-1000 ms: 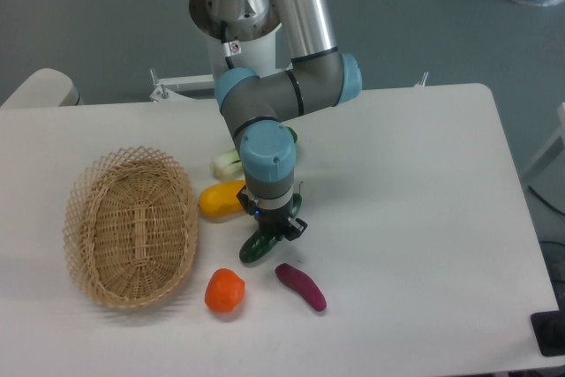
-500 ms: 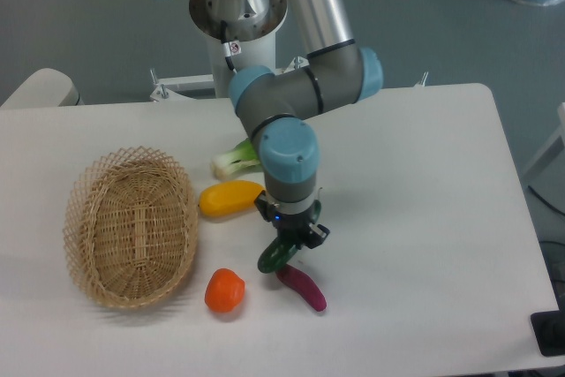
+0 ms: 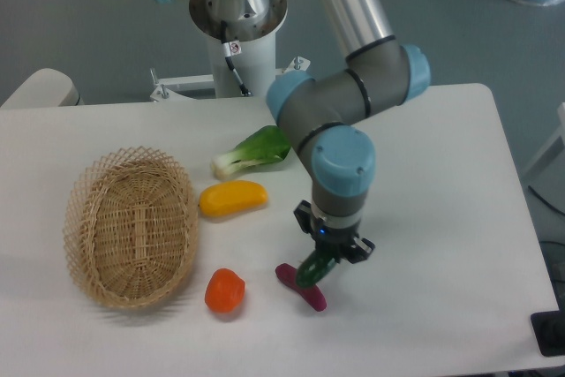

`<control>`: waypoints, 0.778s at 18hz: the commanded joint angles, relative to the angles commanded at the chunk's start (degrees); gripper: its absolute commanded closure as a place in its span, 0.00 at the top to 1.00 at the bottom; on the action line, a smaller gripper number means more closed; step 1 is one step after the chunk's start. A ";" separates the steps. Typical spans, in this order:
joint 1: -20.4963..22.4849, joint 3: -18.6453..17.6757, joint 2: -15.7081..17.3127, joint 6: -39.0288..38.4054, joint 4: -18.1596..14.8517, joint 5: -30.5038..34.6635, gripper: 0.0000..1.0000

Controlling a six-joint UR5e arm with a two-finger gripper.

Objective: Pick up the cucumber from the table
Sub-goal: 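Lift the cucumber and carry it away from the yellow pepper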

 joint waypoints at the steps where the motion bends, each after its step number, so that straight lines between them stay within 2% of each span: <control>1: 0.26 1.14 -1.05 0.35 -0.09 -0.26 0.11; 2: 0.27 2.63 -1.93 1.40 -0.61 -0.26 0.11; 5: 0.27 5.54 -3.26 3.69 -4.91 0.00 0.11; 14: 0.00 5.99 -3.52 8.35 -4.75 1.32 0.15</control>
